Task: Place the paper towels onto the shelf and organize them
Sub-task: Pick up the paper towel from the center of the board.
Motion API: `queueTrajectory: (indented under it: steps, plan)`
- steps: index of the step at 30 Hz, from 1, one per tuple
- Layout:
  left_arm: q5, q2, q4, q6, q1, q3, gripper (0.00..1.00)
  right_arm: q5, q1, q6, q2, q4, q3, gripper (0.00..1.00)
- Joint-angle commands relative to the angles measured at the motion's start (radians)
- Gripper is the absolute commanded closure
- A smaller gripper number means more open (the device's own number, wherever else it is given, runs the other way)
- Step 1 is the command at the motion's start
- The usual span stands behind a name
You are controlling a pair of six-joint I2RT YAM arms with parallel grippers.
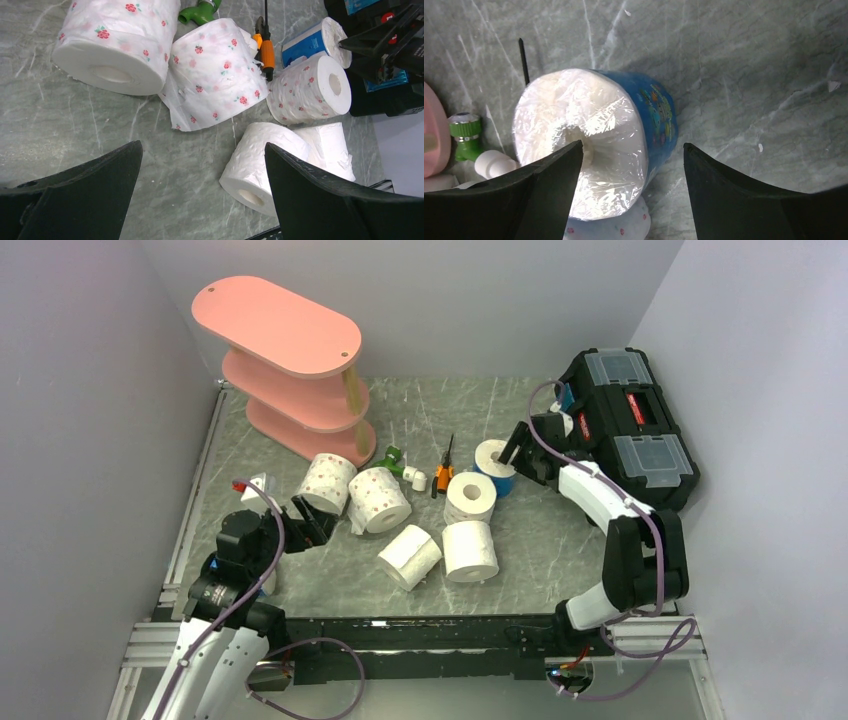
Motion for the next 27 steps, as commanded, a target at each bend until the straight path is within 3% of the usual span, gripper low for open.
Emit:
queueTrajectory:
  steps: [1, 7, 18, 27]
  plan:
    - [-0.015, -0.016, 0.001, 0.003, -0.002, 0.026, 0.01, -0.010, 0.005, 0.003, 0.019, -0.004, 0.029, 0.25]
    - [-0.020, -0.016, 0.005, -0.001, -0.003, 0.025, 0.01, 0.001, 0.007, -0.007, 0.057, -0.026, 0.032, 0.31]
    - [-0.043, -0.011, -0.043, 0.005, -0.002, 0.053, 0.01, 0.006, 0.018, -0.044, 0.002, -0.071, 0.068, 0.62]
    - [-0.118, -0.045, -0.065, 0.005, -0.003, 0.091, 0.01, 0.087, 0.093, -0.049, -0.172, -0.072, 0.108, 0.66]
